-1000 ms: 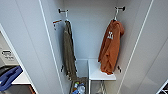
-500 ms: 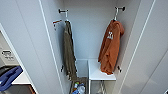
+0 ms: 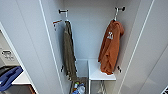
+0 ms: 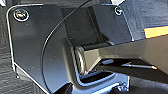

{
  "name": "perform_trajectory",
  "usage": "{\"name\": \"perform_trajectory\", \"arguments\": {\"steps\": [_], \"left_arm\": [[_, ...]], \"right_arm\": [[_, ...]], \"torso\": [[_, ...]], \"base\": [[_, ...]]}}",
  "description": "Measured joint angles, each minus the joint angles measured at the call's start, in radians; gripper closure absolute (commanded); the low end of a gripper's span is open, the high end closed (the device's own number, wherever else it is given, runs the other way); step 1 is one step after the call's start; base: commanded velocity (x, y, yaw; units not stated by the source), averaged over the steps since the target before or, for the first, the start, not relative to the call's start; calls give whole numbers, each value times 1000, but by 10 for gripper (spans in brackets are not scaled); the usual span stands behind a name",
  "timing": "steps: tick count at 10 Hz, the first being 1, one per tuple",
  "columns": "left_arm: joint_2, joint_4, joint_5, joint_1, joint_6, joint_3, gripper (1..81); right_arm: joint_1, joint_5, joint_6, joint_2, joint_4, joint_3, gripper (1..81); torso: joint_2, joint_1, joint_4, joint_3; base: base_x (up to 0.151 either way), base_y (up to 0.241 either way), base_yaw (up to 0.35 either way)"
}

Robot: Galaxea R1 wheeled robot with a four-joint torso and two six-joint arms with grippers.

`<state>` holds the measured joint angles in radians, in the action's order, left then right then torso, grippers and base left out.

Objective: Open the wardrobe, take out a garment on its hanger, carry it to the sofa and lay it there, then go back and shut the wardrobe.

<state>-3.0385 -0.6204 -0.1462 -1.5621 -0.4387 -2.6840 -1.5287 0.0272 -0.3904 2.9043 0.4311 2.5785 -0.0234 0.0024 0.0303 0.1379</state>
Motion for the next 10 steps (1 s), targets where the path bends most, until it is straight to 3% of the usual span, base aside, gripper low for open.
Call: {"name": "perform_trajectory", "arguments": {"steps": [3,6,7,9,10], "left_arm": [[14,-8,-15,-9,-4,4,10],[5,23,76,-8,-11,4,10],[4,34,77,-7,-7,4,10],[5,65,80,2,84,4,10],[5,120,91,7,203,4,10]], "right_arm": [[-21,-36,0,45,-6,19,10],[-31,-54,0,101,-6,101,10],[-31,-55,0,109,-6,124,10],[-25,-54,0,121,-8,133,10],[-26,-54,0,127,-9,131,10]], "torso": [[0,-1,0,-1],[0,-1,0,-2],[0,-1,0,-2],[0,-1,0,-2],[0,-1,0,-2]], "base": [[0,0,0],[0,0,0],[0,0,0],[0,0,0],[0,0,0]]}}
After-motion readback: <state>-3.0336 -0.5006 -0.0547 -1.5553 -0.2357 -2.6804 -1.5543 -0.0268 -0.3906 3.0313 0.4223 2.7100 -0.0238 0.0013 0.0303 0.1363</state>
